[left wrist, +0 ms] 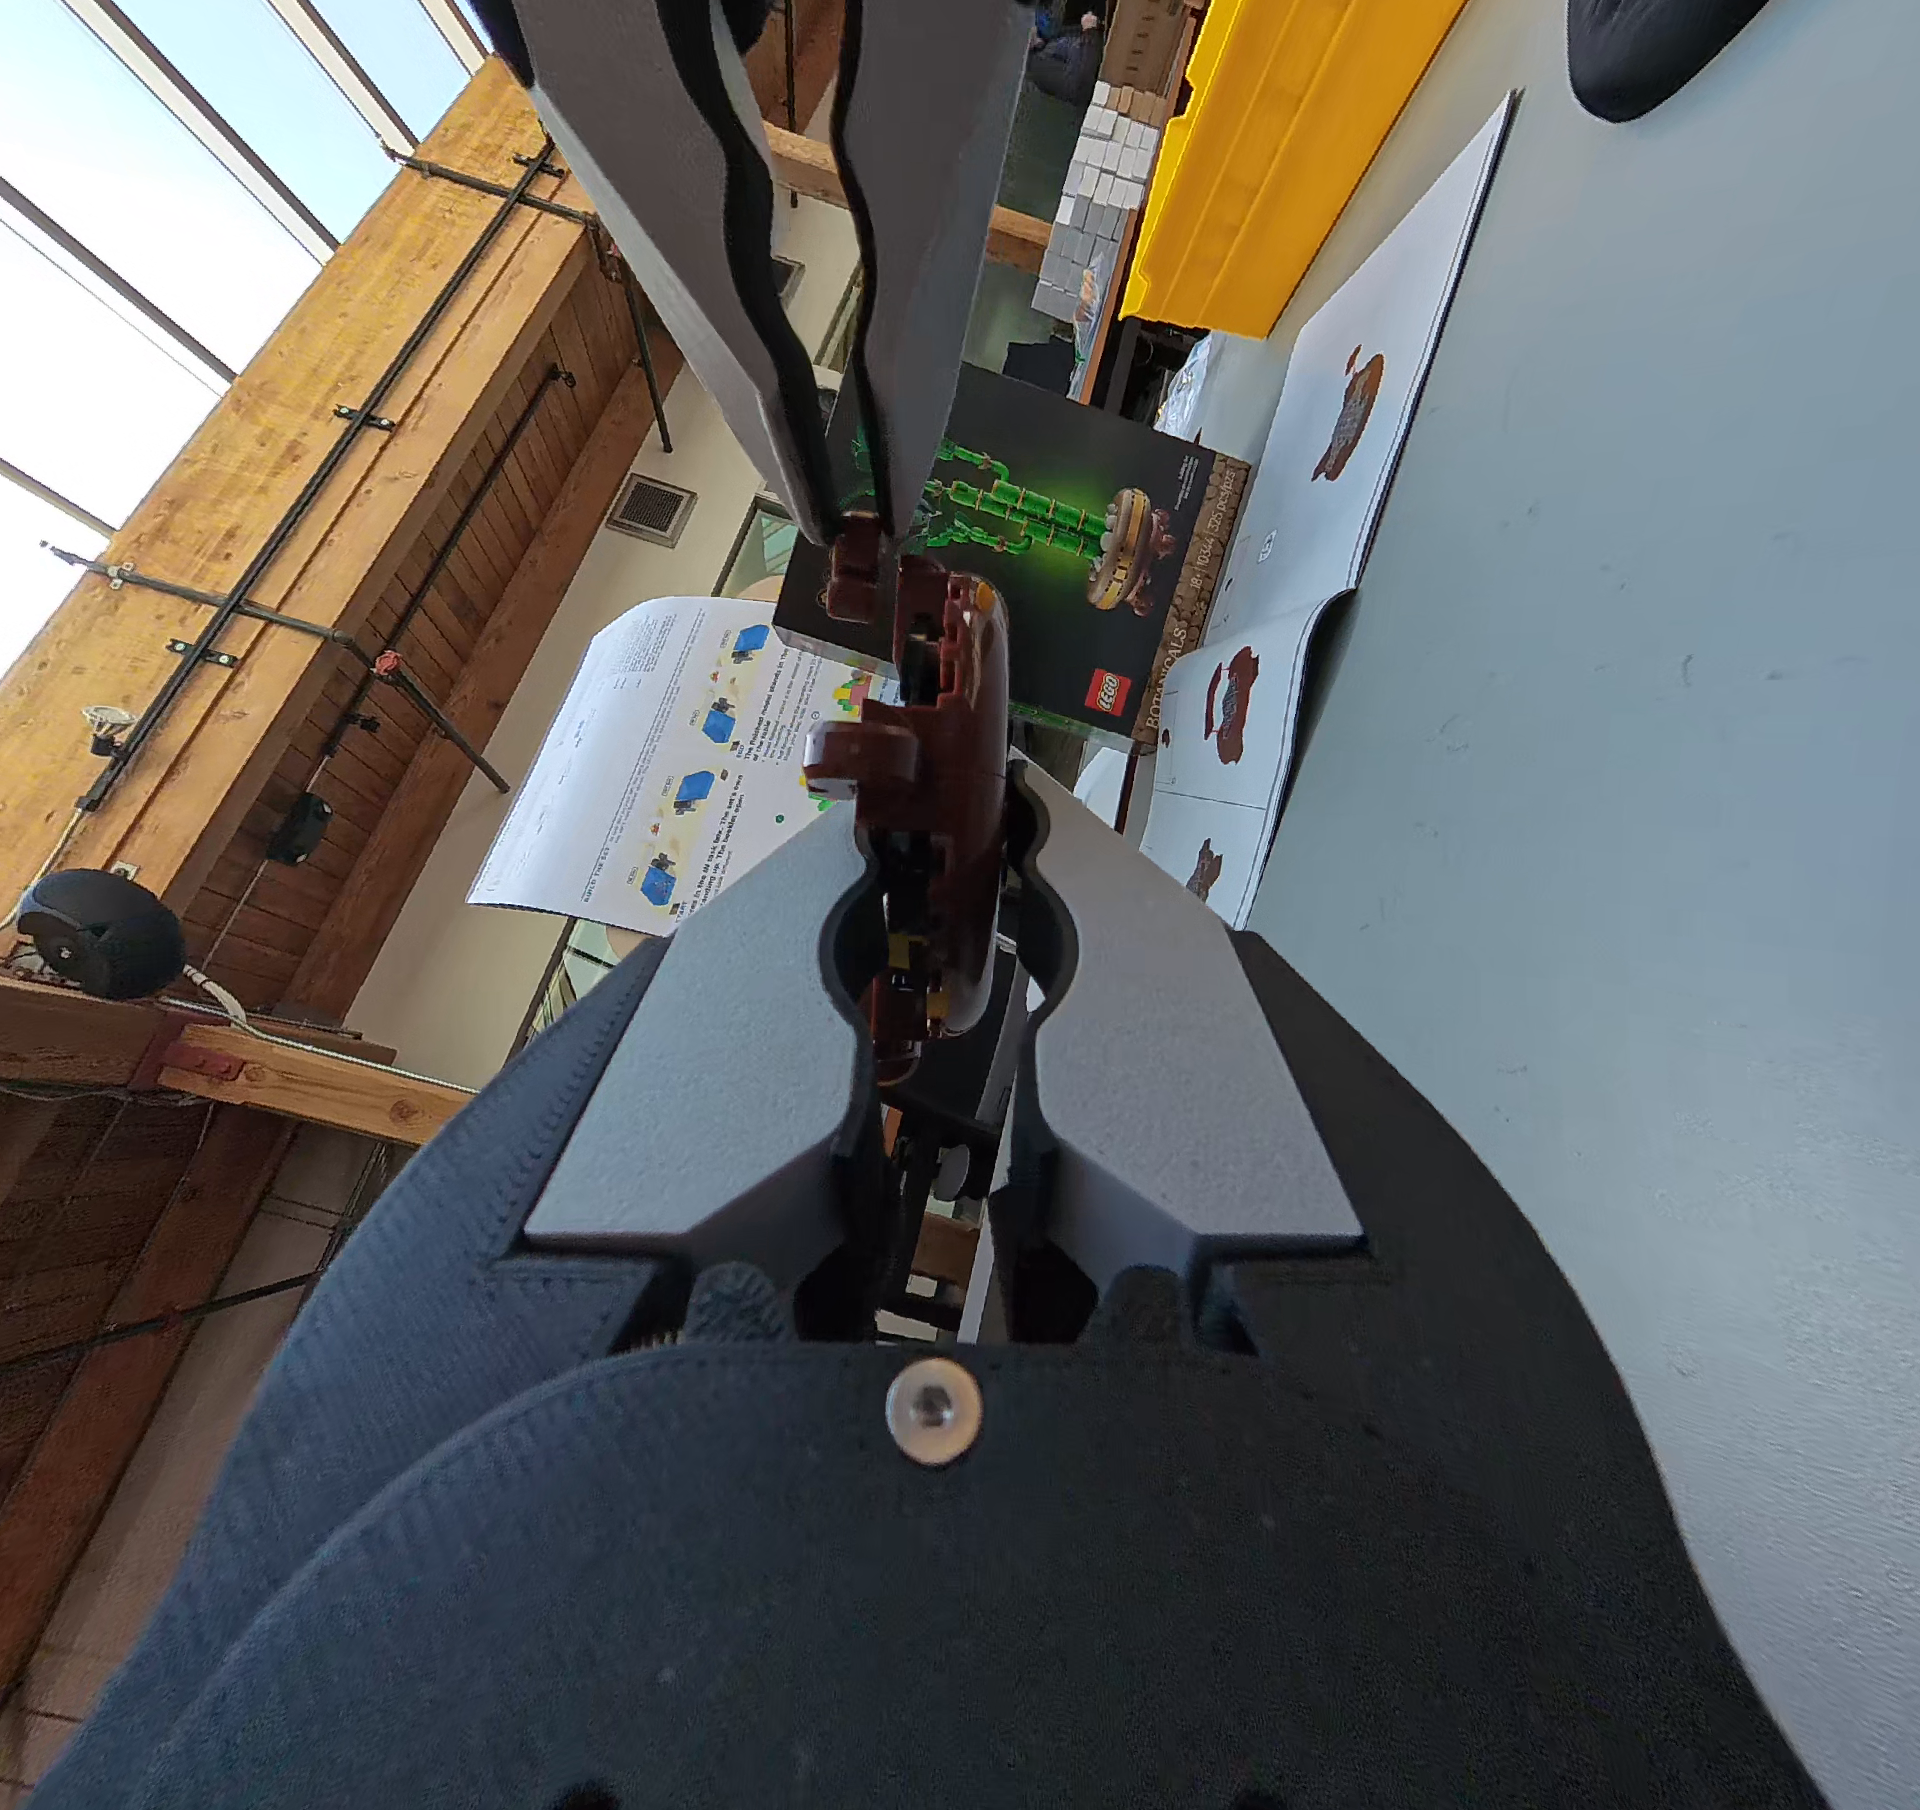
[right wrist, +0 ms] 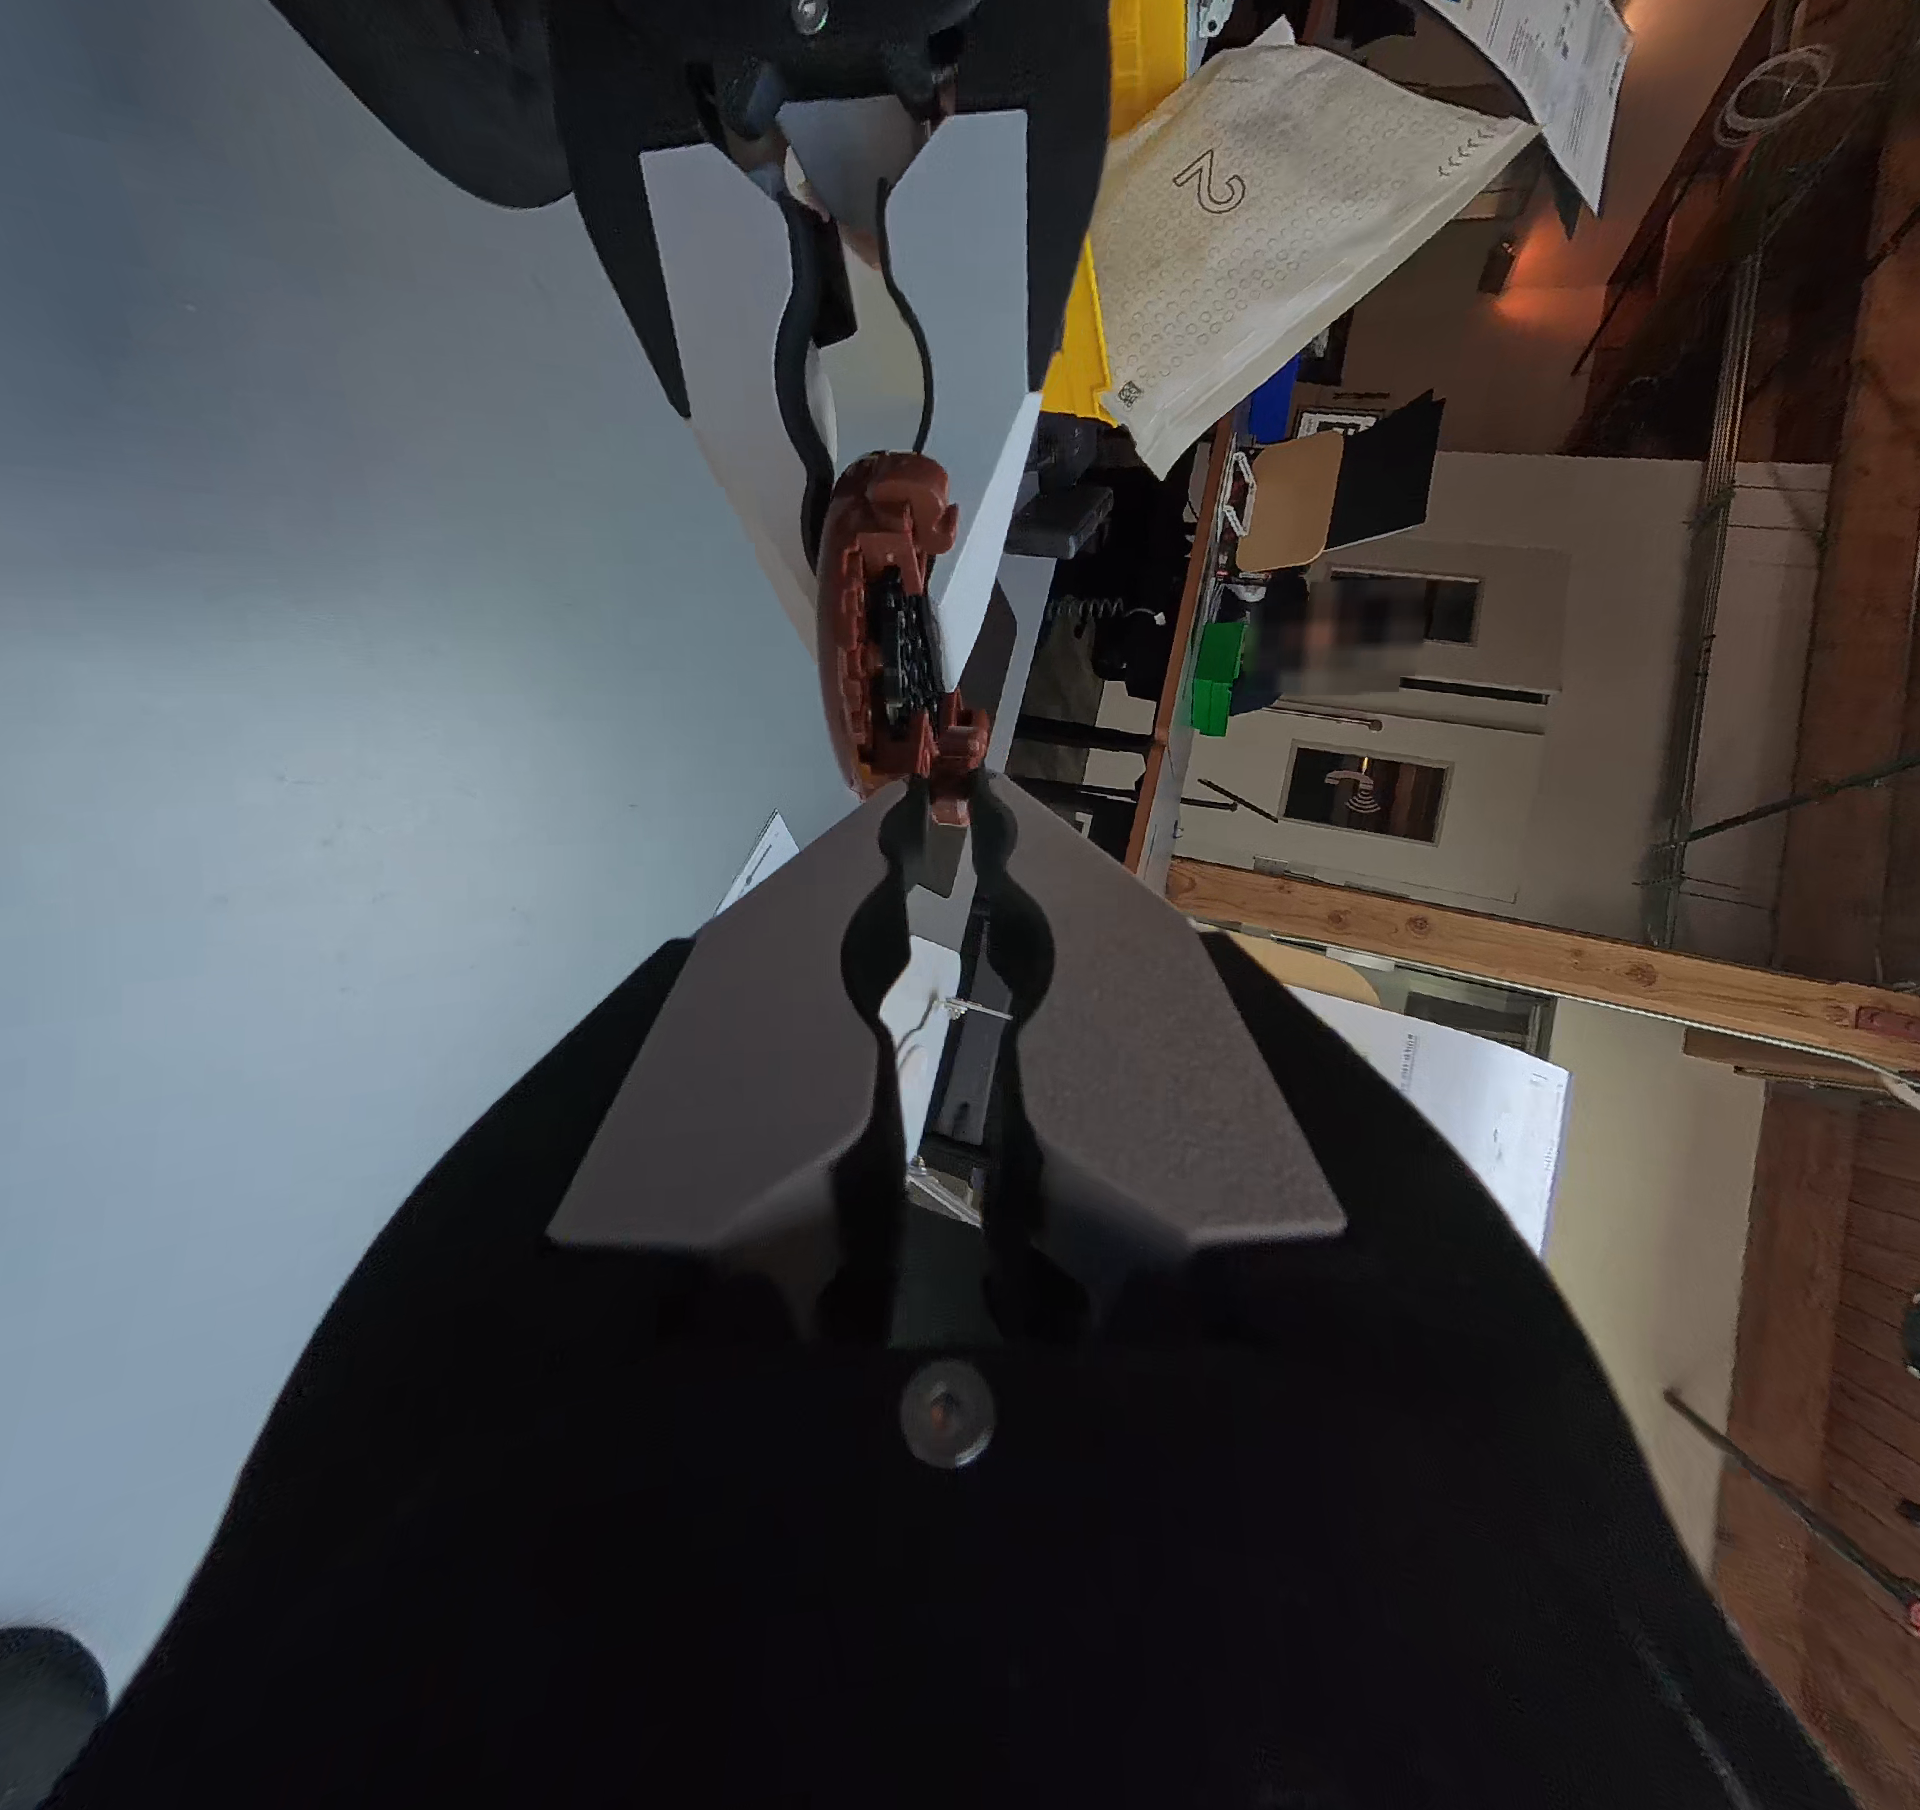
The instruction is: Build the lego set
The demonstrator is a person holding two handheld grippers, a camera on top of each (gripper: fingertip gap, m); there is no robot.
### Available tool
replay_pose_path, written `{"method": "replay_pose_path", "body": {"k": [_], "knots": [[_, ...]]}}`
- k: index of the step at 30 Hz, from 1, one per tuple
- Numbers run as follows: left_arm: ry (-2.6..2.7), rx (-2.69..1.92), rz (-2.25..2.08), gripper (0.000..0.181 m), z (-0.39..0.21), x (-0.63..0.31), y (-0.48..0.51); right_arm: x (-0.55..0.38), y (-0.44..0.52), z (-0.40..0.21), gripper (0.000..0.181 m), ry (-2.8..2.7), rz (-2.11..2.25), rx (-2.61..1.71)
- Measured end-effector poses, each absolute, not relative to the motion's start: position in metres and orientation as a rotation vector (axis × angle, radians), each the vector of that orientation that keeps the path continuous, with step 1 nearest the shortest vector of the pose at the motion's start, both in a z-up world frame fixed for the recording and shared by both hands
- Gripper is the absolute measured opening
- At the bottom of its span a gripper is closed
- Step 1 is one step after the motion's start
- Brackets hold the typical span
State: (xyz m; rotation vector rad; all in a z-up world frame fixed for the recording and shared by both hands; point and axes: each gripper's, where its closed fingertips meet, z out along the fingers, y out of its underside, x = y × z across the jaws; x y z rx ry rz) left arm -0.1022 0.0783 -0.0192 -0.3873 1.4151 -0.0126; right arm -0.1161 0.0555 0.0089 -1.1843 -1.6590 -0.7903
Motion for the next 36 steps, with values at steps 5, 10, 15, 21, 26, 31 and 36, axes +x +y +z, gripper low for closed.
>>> {"method": "replay_pose_path", "body": {"k": [5,10,15,21,26,31,36], "knots": [[1.404,-0.405,-0.049,0.017,-0.017,-0.103,0.078,-0.118,0.054,0.026,0.006,-1.287,-0.141,-1.518],[1.406,-0.416,-0.099,0.017,-0.015,-0.103,0.073,-0.113,0.049,0.034,0.006,-0.914,0.684,-1.796],[1.405,-0.421,-0.147,0.017,-0.013,-0.104,0.069,-0.103,0.052,0.023,0.006,-0.724,1.048,-1.878],[1.416,-0.434,-0.169,0.017,-0.015,-0.104,0.068,-0.104,0.053,0.019,0.006,-0.690,1.147,-1.867],[1.420,-0.455,-0.192,0.017,-0.014,-0.104,0.068,-0.104,0.057,0.015,0.006,-0.698,1.073,-1.875],[1.425,-0.475,-0.199,0.017,-0.015,-0.104,0.069,-0.108,0.056,0.015,0.006,-0.708,1.051,-1.877],[1.420,-0.487,-0.225,0.017,-0.013,-0.105,0.068,-0.109,0.057,0.017,0.006,-0.696,1.041,-1.865]]}}
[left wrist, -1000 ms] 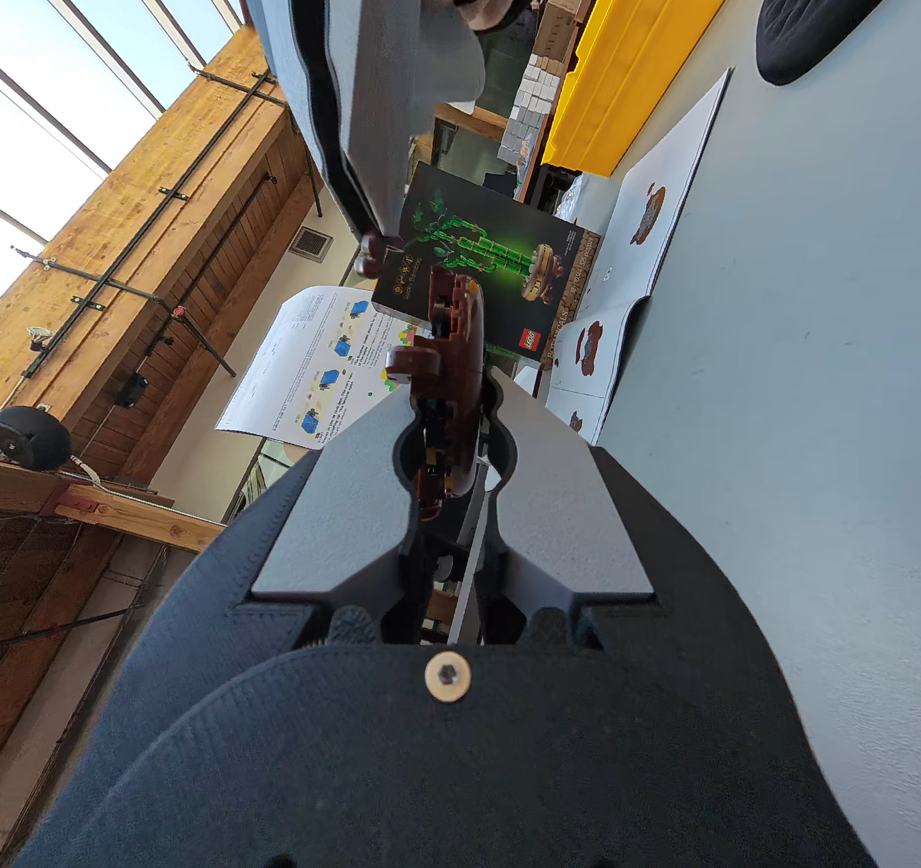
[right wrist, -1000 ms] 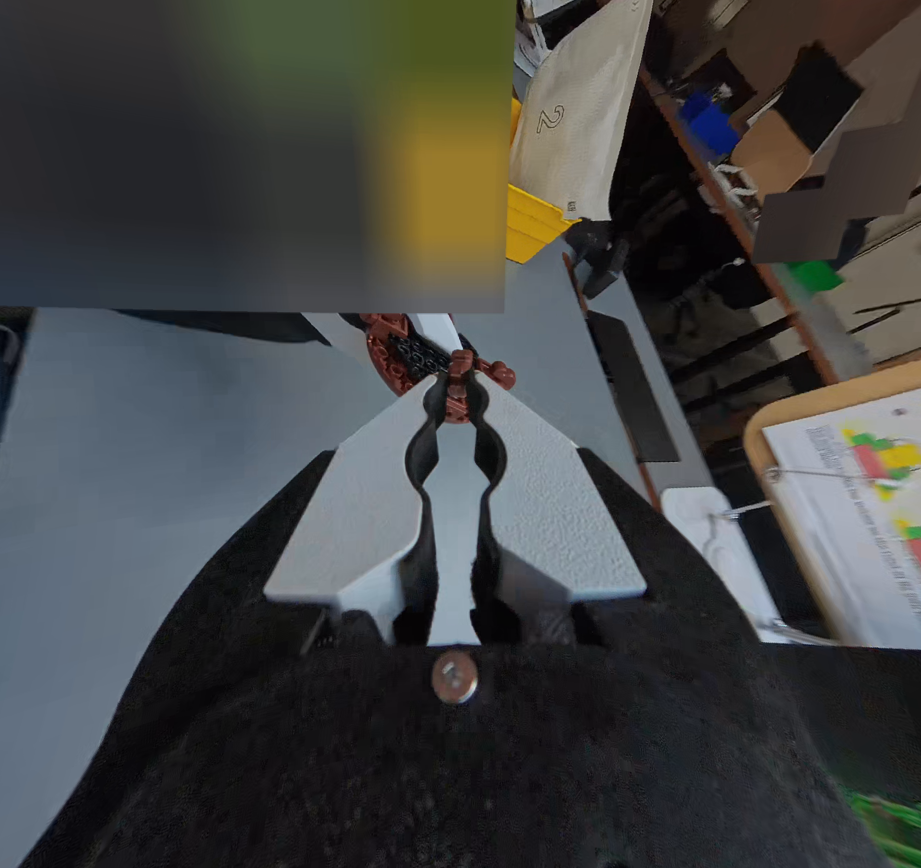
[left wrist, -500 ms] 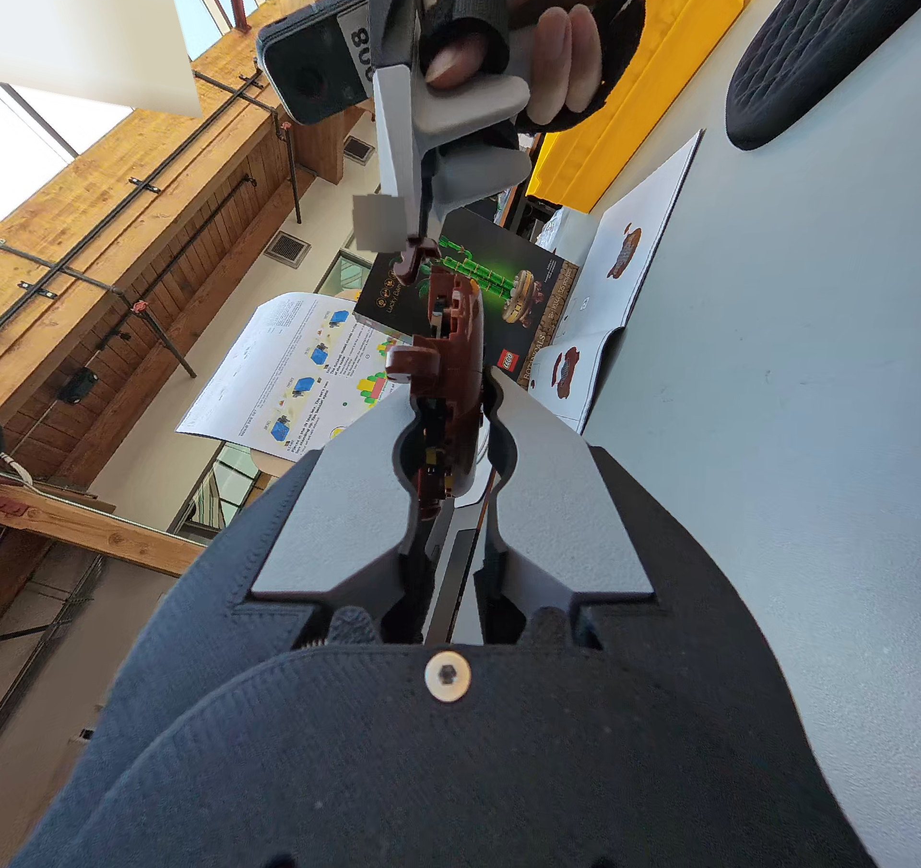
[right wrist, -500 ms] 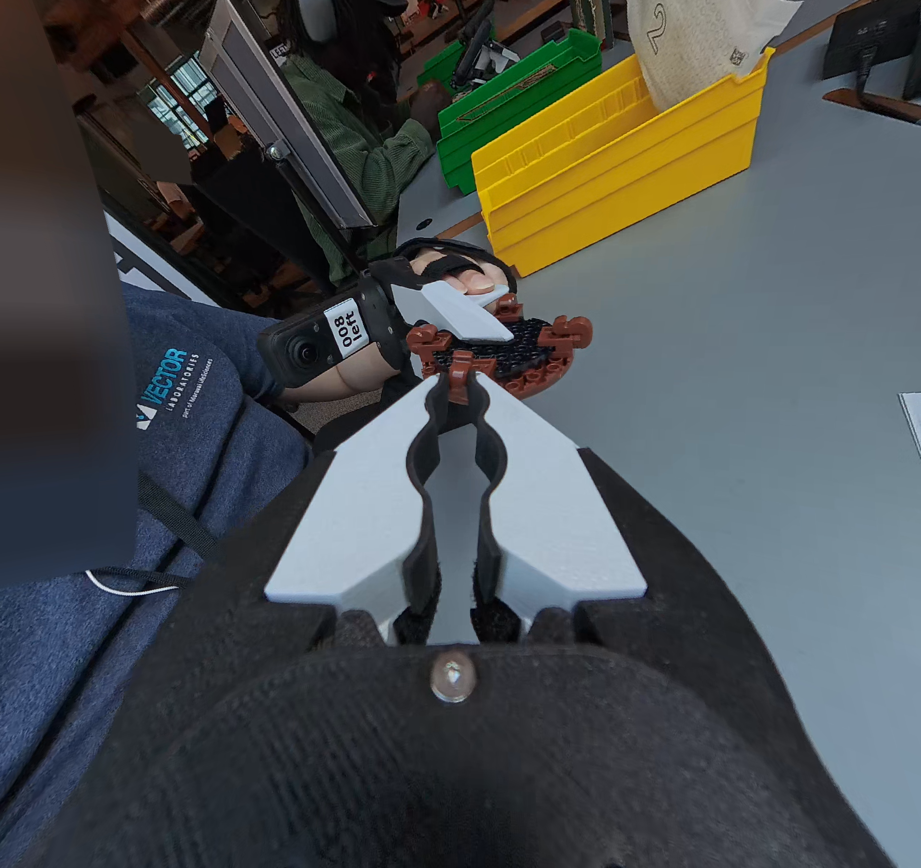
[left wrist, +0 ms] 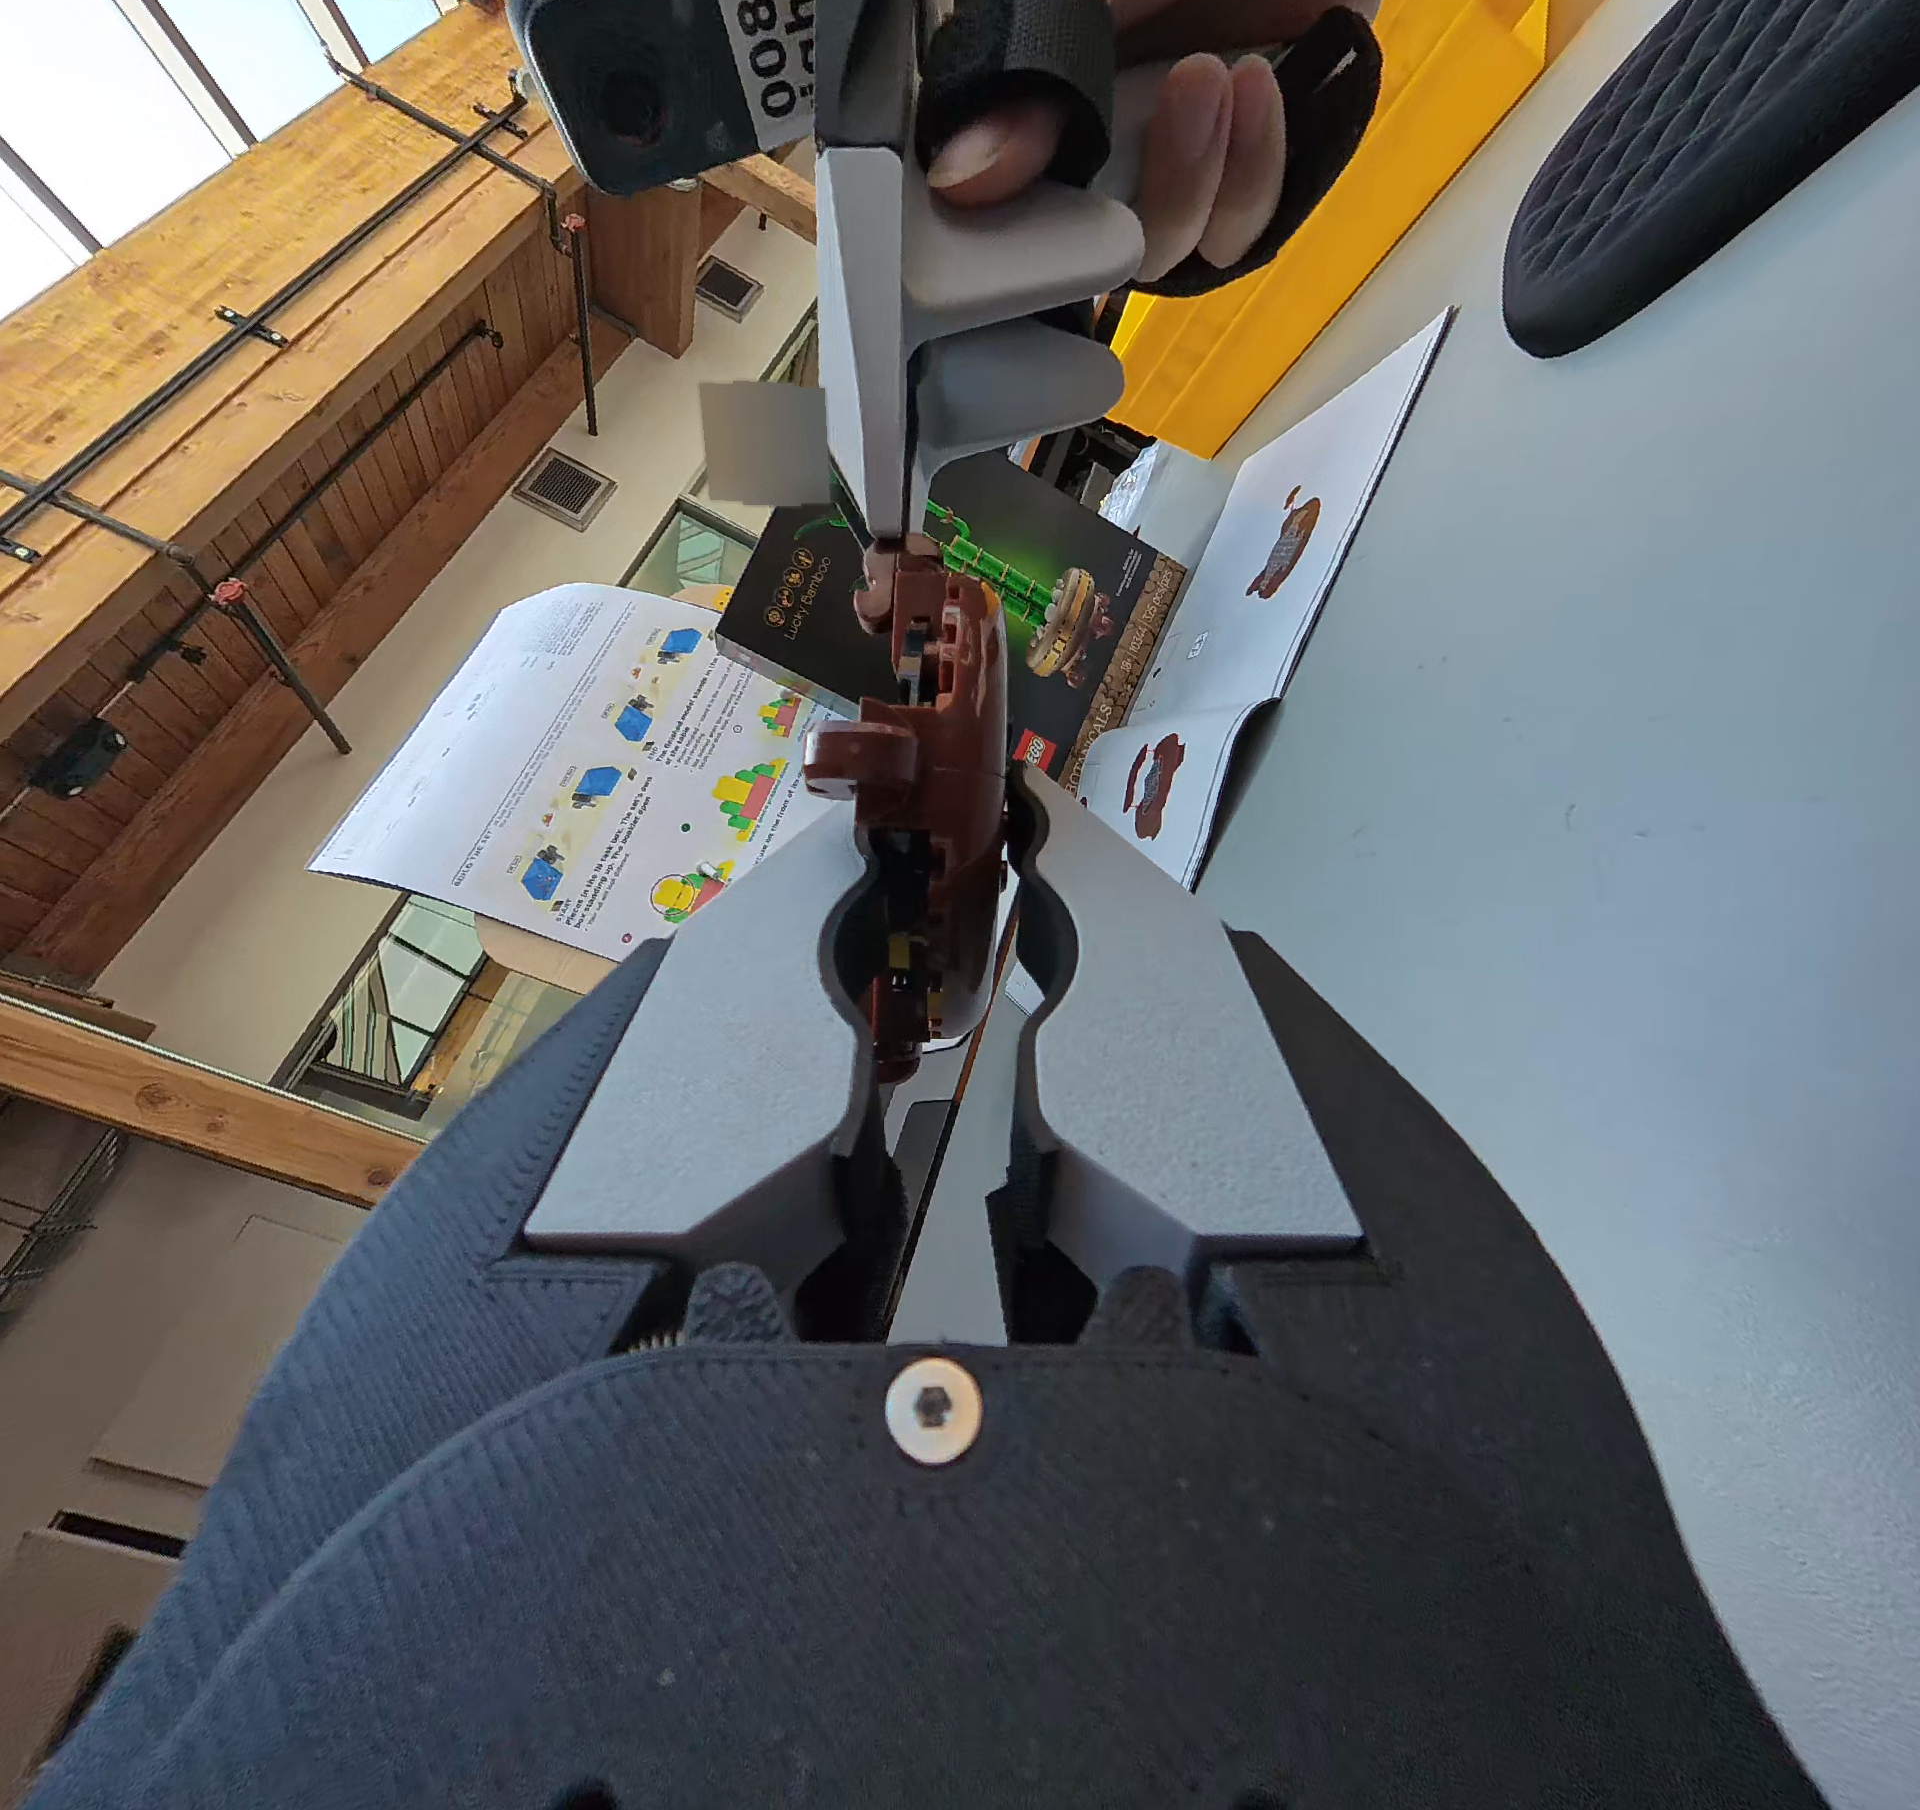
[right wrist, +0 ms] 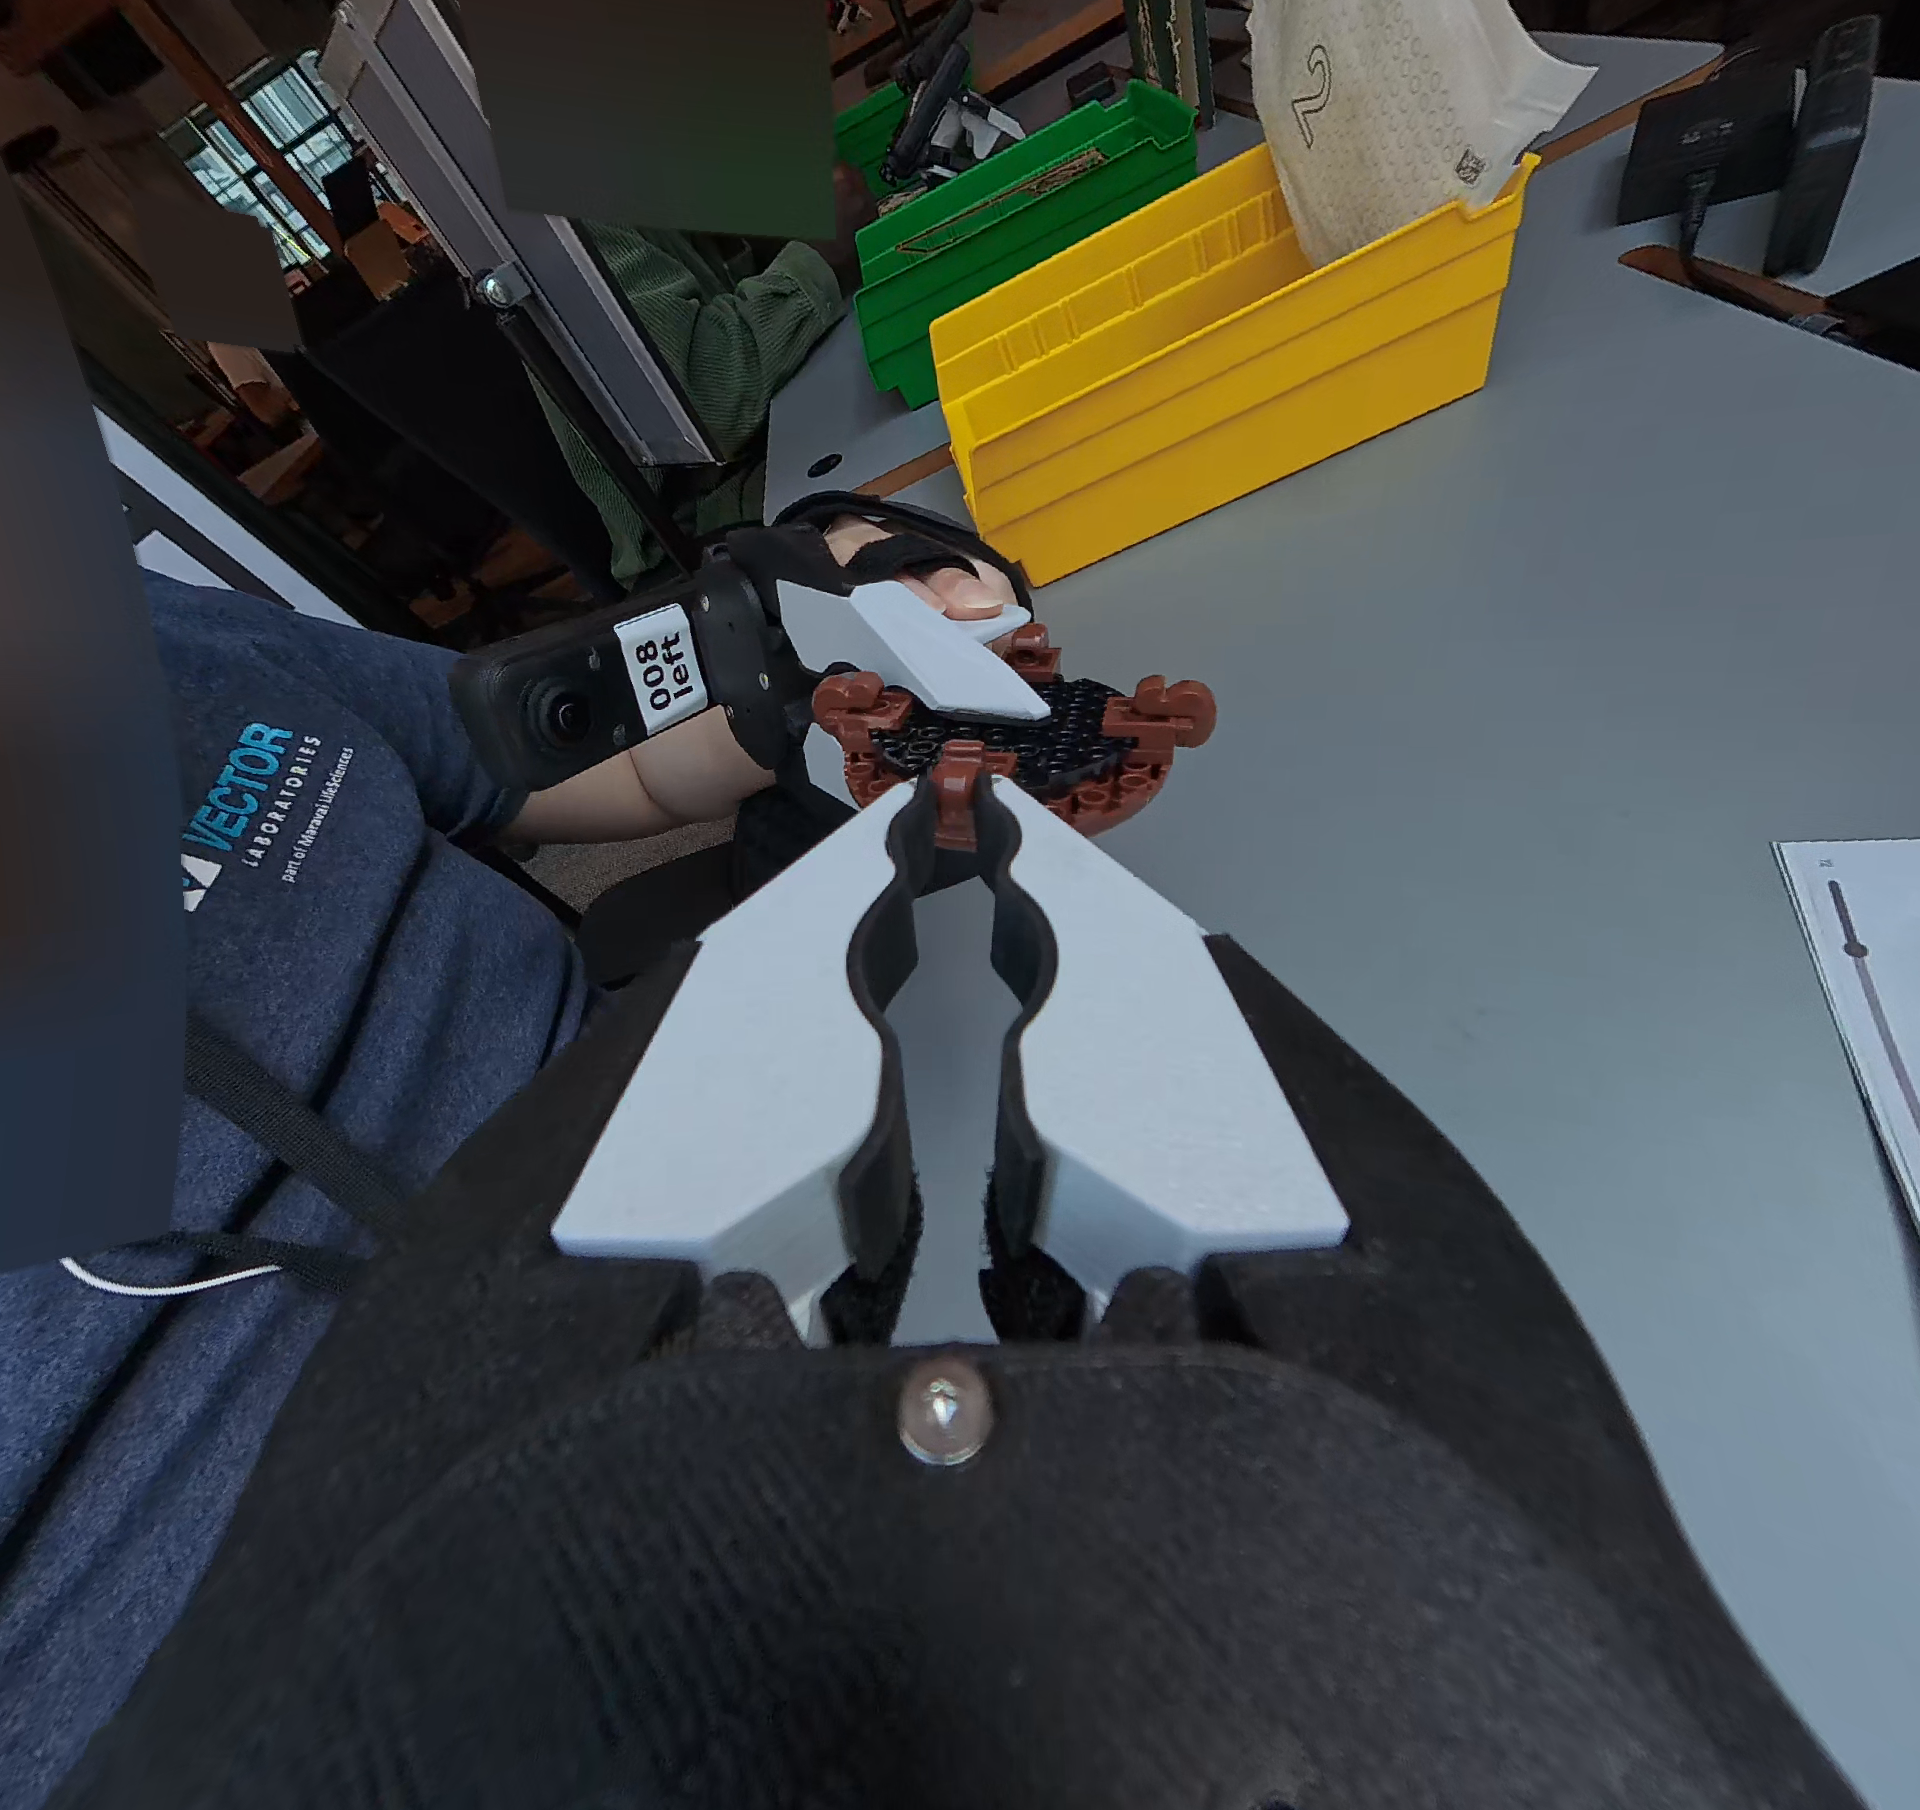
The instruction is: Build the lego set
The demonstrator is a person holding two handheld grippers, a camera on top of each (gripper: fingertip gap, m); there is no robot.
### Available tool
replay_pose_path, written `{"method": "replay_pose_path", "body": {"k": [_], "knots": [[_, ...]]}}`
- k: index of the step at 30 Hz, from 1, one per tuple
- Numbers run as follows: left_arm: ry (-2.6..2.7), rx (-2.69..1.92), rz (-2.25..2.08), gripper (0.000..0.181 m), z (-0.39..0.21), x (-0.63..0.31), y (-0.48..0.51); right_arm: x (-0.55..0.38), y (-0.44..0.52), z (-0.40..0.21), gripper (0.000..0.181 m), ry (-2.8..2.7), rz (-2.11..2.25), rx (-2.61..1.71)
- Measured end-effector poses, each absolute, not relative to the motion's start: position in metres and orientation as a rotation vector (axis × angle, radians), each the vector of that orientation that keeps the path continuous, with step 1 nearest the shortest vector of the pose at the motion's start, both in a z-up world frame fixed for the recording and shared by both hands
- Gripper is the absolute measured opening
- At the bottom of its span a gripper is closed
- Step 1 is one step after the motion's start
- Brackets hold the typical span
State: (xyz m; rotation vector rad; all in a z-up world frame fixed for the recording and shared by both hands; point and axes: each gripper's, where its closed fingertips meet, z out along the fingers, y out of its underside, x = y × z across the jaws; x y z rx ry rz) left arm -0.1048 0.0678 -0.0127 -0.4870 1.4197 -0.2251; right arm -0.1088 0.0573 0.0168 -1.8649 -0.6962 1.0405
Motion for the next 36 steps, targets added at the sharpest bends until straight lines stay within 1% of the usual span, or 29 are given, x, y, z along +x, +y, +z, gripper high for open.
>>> {"method": "replay_pose_path", "body": {"k": [18,36], "knots": [[1.412,-0.694,-0.412,0.017,-0.010,-0.102,0.073,-0.104,0.071,0.025,0.006,-0.427,1.045,-1.649],[1.374,-0.777,-0.467,0.017,-0.004,-0.102,0.078,-0.104,0.079,0.031,0.006,-0.287,0.964,-1.487]]}}
